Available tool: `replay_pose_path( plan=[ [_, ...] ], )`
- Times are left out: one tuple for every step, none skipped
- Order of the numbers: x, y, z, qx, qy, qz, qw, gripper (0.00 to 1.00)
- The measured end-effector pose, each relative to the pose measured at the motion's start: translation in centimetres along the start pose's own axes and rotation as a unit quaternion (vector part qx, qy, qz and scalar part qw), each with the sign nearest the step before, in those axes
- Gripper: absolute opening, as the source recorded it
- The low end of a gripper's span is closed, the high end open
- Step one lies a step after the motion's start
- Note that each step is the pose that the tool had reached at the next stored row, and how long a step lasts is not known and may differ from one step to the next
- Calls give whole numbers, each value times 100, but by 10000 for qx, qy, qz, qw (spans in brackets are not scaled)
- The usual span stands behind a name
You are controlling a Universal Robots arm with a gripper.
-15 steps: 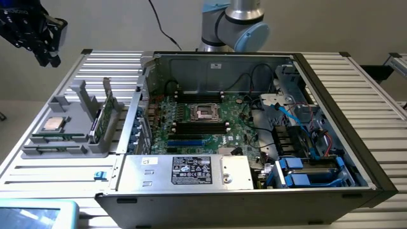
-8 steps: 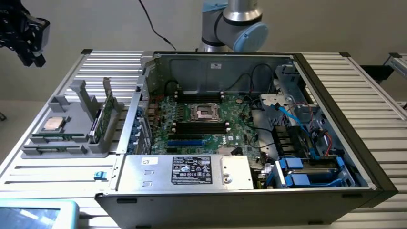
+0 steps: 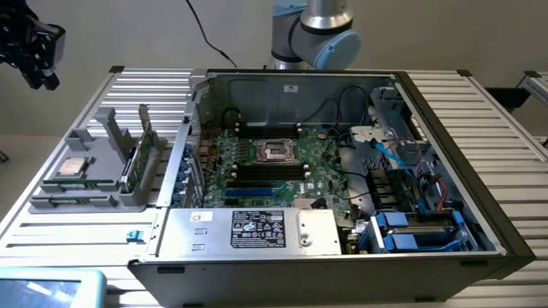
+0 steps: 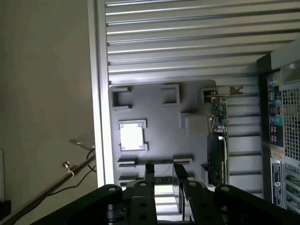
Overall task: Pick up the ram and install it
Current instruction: 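Reach for the ram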
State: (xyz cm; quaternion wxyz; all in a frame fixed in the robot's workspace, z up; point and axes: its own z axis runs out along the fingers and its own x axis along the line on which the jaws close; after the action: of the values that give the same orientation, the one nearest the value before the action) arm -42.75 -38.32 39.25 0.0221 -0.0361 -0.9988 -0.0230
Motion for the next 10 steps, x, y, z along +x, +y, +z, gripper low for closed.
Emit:
replay_pose_path(
  plan=[
    [2, 0, 0, 0, 1, -17, 10000, 29],
    [2, 0, -3, 3, 4, -88, 10000, 29],
    [2, 0, -6, 9, 8, -178, 9998, 29],
    [2, 0, -9, 13, 11, -265, 9996, 29],
    [2, 0, -12, 18, 15, -357, 9994, 29],
    [2, 1, -17, 23, 19, -452, 9990, 29],
    [3, 1, -22, 27, 24, -542, 9985, 29],
    [3, 1, -26, 31, 27, -631, 9980, 29],
    [3, 1, -31, 36, 32, -724, 9974, 29],
    [3, 1, -35, 40, 36, -816, 9966, 29]
  ],
)
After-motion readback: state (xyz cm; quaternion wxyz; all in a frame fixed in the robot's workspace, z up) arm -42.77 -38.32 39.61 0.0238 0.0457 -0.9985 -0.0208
